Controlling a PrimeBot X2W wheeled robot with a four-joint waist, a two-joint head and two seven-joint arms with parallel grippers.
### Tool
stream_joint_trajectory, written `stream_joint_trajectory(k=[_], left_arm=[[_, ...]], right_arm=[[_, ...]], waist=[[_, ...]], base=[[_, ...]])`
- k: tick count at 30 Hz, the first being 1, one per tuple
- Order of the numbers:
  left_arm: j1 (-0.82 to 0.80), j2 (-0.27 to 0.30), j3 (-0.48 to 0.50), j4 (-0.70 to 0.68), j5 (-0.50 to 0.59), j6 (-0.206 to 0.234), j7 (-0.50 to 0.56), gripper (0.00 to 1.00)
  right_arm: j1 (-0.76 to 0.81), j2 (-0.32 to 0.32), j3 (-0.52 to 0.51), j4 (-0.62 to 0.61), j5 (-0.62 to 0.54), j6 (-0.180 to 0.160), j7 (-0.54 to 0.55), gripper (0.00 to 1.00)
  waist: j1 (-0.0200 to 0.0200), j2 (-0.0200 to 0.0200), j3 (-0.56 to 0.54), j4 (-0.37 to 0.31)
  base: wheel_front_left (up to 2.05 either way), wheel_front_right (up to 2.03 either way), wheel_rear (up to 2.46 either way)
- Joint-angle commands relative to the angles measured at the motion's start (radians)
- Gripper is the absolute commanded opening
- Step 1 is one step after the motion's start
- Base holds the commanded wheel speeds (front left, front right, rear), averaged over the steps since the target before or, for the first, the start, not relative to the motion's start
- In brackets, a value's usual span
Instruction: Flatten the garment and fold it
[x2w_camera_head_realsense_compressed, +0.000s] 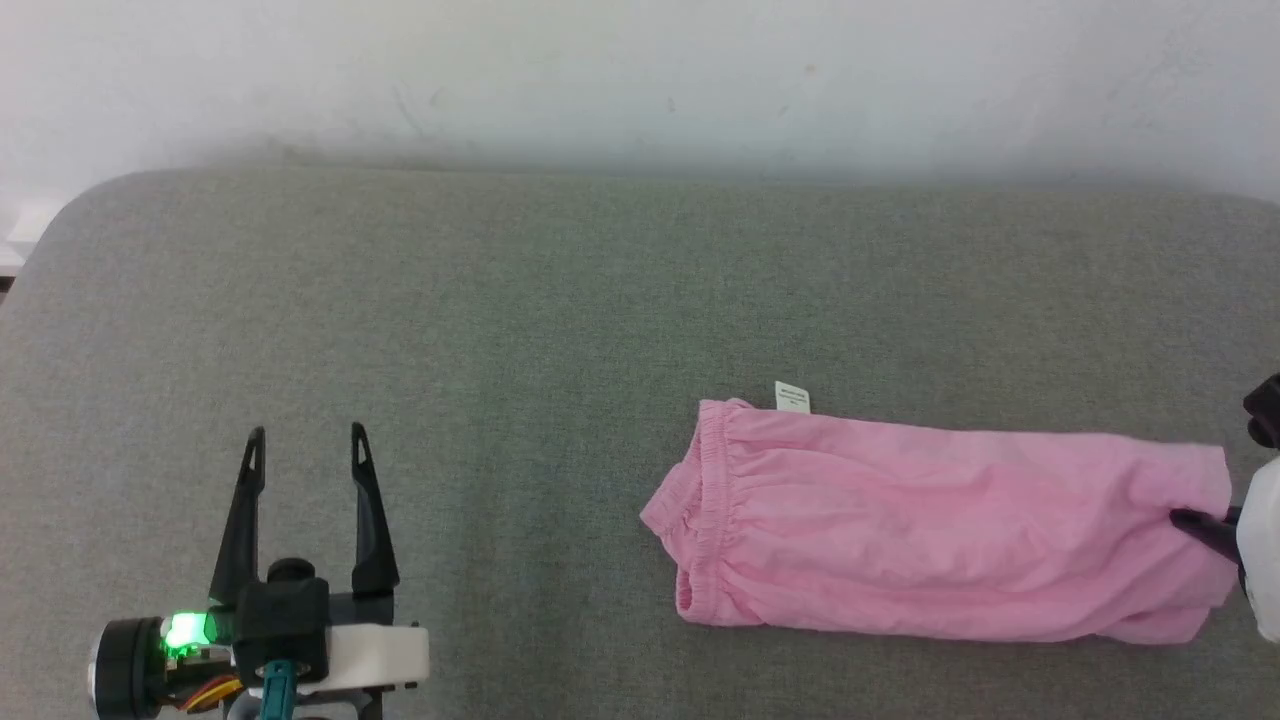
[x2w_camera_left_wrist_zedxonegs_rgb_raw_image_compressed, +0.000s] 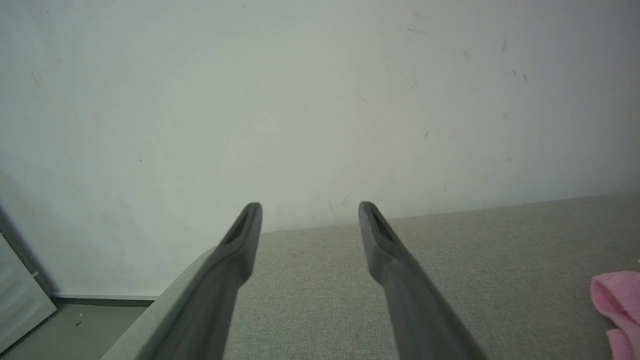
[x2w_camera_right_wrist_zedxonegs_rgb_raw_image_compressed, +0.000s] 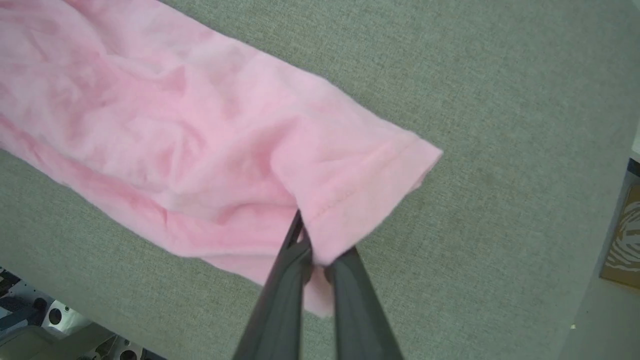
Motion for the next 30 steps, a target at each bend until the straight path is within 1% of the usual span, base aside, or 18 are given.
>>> stream_joint_trajectory(k=[1, 4, 8, 12, 15, 16, 18, 21, 24, 28, 30], left_arm=[[0.016, 0.000, -0.001, 0.002, 0.008, -0.002, -0.005, 1.00], [0.017, 0.002, 0.000, -0.001, 0.008, -0.001, -0.005, 1.00], [0.011, 0.004, -0.004, -0.003, 0.010, -0.005, -0.005, 1.00], [-0.005, 0.003, -0.017, -0.002, 0.015, -0.009, -0.005, 1.00], [-0.023, -0.001, -0.029, -0.003, 0.018, -0.012, -0.005, 1.00], [-0.023, -0.001, -0.029, -0.003, 0.018, -0.012, -0.005, 1.00], [-0.038, -0.003, -0.039, -0.004, 0.020, -0.014, -0.005, 1.00], [-0.065, -0.009, -0.052, -0.002, 0.021, -0.016, -0.005, 1.00], [-0.088, -0.016, -0.062, 0.001, 0.020, -0.015, -0.005, 1.00], [-0.114, -0.023, -0.076, 0.004, 0.018, -0.016, -0.005, 1.00], [-0.122, -0.025, -0.081, 0.007, 0.017, -0.016, -0.005, 1.00]], right_arm=[[0.020, -0.002, -0.008, -0.020, 0.004, -0.001, -0.003, 0.00], [0.028, -0.017, -0.002, -0.101, -0.030, -0.001, -0.018, 0.00], [0.003, 0.004, 0.029, -0.251, -0.053, -0.001, -0.010, 0.00], [-0.054, 0.047, 0.090, -0.369, -0.074, -0.001, 0.032, 0.00], [-0.121, 0.100, 0.144, -0.405, -0.086, -0.001, 0.060, 0.00], [-0.121, 0.100, 0.144, -0.405, -0.086, -0.001, 0.060, 0.00], [-0.180, 0.138, 0.189, -0.404, -0.093, -0.001, 0.072, 0.00], [-0.269, 0.205, 0.260, -0.367, -0.104, -0.001, 0.076, 0.00], [-0.349, 0.269, 0.335, -0.296, -0.110, -0.001, 0.077, 0.00], [-0.418, 0.330, 0.432, -0.174, -0.102, -0.001, 0.074, 0.00], [-0.437, 0.348, 0.478, -0.108, -0.098, -0.001, 0.070, 0.00]], waist=[[0.0000, 0.0000, -0.004, -0.004], [0.0000, 0.0000, 0.000, -0.008], [0.0000, 0.0000, 0.013, -0.010], [0.0000, 0.0000, 0.030, 0.000], [0.0000, 0.0000, 0.055, 0.015], [0.0000, 0.0000, 0.055, 0.015], [0.0000, 0.0000, 0.074, 0.026], [0.0000, 0.0000, 0.100, 0.045], [0.0000, 0.0000, 0.125, 0.064], [0.0000, 0.0000, 0.150, 0.087], [0.0000, 0.0000, 0.160, 0.097]], base=[[0.00, 0.00, 0.00], [0.00, 0.00, 0.00], [0.00, 0.00, 0.00], [0.00, 0.00, 0.00], [0.00, 0.00, 0.00], [0.00, 0.00, 0.00], [0.00, 0.00, 0.00], [0.00, 0.00, 0.00], [0.00, 0.00, 0.00], [0.00, 0.00, 0.00], [0.00, 0.00, 0.00]])
